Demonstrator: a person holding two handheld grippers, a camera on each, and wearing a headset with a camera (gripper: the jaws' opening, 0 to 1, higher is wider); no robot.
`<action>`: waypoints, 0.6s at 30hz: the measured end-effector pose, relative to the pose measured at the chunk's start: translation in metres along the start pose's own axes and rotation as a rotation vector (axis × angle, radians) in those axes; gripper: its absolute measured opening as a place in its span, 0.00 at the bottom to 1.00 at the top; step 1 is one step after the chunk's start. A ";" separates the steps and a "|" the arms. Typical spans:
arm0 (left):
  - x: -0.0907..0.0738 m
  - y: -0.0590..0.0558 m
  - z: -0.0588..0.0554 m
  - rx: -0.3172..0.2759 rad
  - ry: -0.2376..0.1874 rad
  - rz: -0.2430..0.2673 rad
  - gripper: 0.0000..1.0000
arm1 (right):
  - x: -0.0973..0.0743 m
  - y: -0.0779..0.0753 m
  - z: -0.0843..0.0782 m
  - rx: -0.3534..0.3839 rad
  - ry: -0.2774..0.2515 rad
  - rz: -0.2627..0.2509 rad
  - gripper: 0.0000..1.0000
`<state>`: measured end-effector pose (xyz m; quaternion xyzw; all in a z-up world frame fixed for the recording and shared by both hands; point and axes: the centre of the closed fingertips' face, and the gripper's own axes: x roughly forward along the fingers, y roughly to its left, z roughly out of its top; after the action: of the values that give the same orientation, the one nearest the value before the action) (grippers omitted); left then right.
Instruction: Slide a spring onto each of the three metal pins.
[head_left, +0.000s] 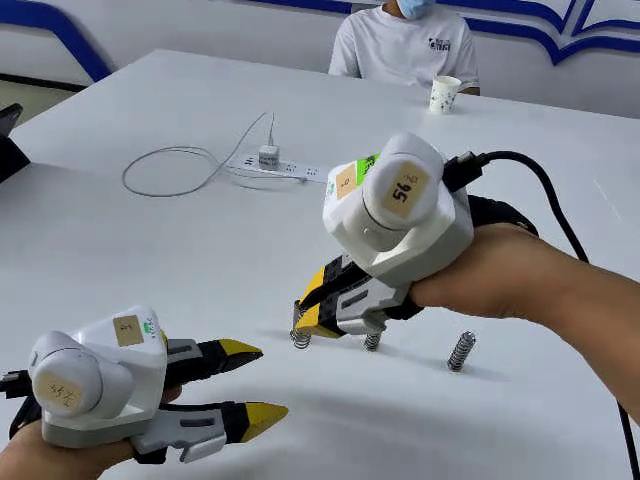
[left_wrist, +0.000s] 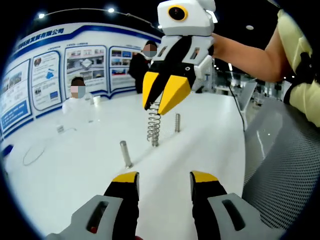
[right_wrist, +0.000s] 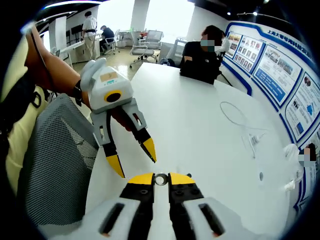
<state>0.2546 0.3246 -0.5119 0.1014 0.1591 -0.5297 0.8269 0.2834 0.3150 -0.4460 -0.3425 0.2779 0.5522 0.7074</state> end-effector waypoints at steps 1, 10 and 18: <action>0.000 0.001 -0.001 -0.003 0.001 0.002 0.43 | 0.000 -0.003 0.000 0.004 -0.001 -0.004 0.11; -0.002 0.003 -0.003 -0.015 0.002 0.013 0.47 | 0.002 -0.029 0.001 0.029 -0.002 -0.053 0.11; -0.003 0.003 -0.004 -0.020 0.005 0.013 0.49 | 0.012 -0.048 -0.003 0.056 0.002 -0.085 0.12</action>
<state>0.2556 0.3291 -0.5143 0.0953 0.1660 -0.5225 0.8309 0.3325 0.3120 -0.4484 -0.3347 0.2788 0.5133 0.7394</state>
